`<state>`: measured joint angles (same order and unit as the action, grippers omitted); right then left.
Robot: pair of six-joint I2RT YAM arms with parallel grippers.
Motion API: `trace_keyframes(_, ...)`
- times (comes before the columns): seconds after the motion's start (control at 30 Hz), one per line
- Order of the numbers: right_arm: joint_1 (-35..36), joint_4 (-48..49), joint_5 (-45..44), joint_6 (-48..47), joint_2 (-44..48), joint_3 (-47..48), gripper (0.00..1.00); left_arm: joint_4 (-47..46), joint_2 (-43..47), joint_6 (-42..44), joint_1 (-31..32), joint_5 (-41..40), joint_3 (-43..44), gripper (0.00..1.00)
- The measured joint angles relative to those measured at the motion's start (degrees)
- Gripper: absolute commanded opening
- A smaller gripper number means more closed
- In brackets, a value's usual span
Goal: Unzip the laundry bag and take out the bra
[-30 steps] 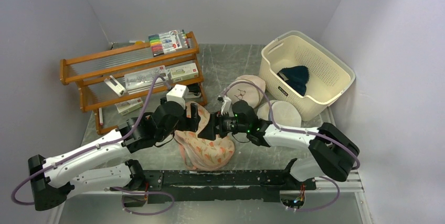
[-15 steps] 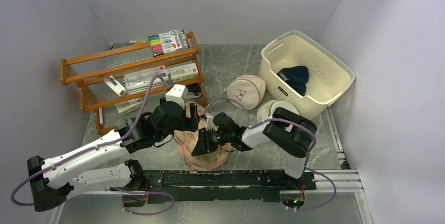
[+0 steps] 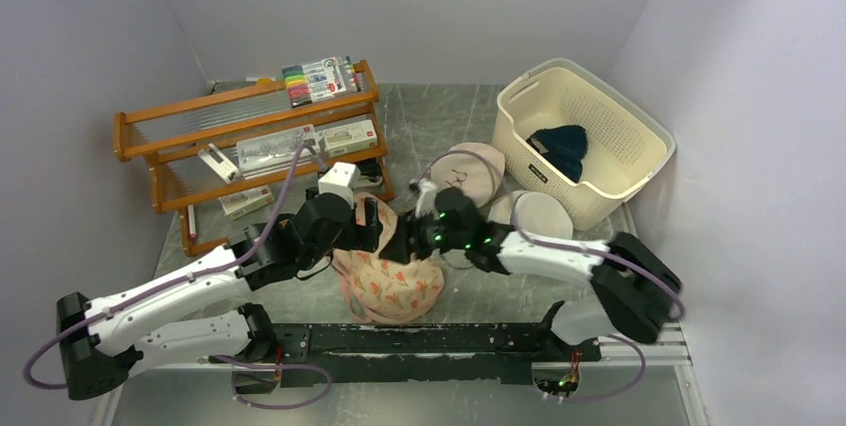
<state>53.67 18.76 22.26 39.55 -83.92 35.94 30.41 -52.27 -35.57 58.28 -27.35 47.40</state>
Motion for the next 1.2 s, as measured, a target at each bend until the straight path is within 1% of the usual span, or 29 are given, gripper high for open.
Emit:
trace_keyframes(0.07, -3.89, -4.35, -2.21, -2.43, 6.47, 0.17, 0.56, -0.83, -1.62, 0.07, -0.20, 0.42, -0.48, 1.00)
trace_keyframes(0.17, -13.51, -10.99, -4.72, -5.35, 15.21, 0.42, 0.59, -2.78, -3.67, 0.74, -2.38, 2.67, -2.32, 0.99)
trace_keyframes(0.23, -20.33, -16.61, -7.15, -7.67, 19.76, 1.55, 0.65, -3.80, -4.59, 1.55, -5.68, 4.98, -3.30, 0.98)
trace_keyframes(0.27, -22.67, -19.52, -8.63, -8.85, 21.31, 2.56, 0.68, -4.04, -5.07, 2.14, -7.98, 6.75, -3.37, 0.98)
trace_keyframes(0.33, -25.88, -25.75, -11.76, -11.41, 24.09, 5.57, 0.75, -5.25, -5.92, 3.61, -12.74, 9.44, -3.08, 0.98)
trace_keyframes(0.4, -27.69, -30.88, -15.28, -13.62, 26.25, 8.96, 0.81, -5.29, -6.64, 5.29, -17.05, 12.04, -1.84, 0.98)
trace_keyframes(0.47, -28.98, -35.56, -19.80, -15.67, 28.65, 13.09, 0.85, -5.11, -7.34, 7.15, -21.22, 14.88, 1.01, 0.98)
trace_keyframes(0.53, -29.57, -39.76, -24.39, -17.35, 30.82, 17.64, 0.89, -4.83, -7.76, 9.07, -25.86, 17.31, 5.60, 0.99)
trace_keyframes(0.63, -29.68, -44.68, -30.56, -19.19, 33.55, 25.18, 0.98, -4.39, -8.11, 11.56, -32.15, 20.20, 15.28, 0.99)
trace_keyframes(0.7, -29.70, -46.80, -33.73, -20.50, 35.56, 29.94, 1.00, -4.04, -8.15, 13.27, -34.67, 20.55, 22.25, 1.00)
trace_keyframes(0.8, -29.73, -47.65, -37.16, -23.21, 40.26, 36.04, 1.00, -3.52, -7.52, 15.61, -35.36, 20.50, 32.28, 0.99)
trace_keyframes(0.9, -29.73, -46.36, -38.86, -25.94, 45.81, 39.65, 1.00, -3.58, -4.68, 17.59, -35.36, 20.24, 38.91, 0.98)
trace_keyframes(1.03, -29.73, -43.28, -40.65, -29.03, 51.80, 43.10, 1.00, -4.11, 0.96, 19.54, -35.36, 19.56, 42.47, 0.98)
trace_keyframes(1.2, -29.73, -42.60, -42.53, -30.40, 51.69, 44.78, 1.00, -4.74, 5.60, 20.85, -35.36, 18.03, 44.70, 0.98)
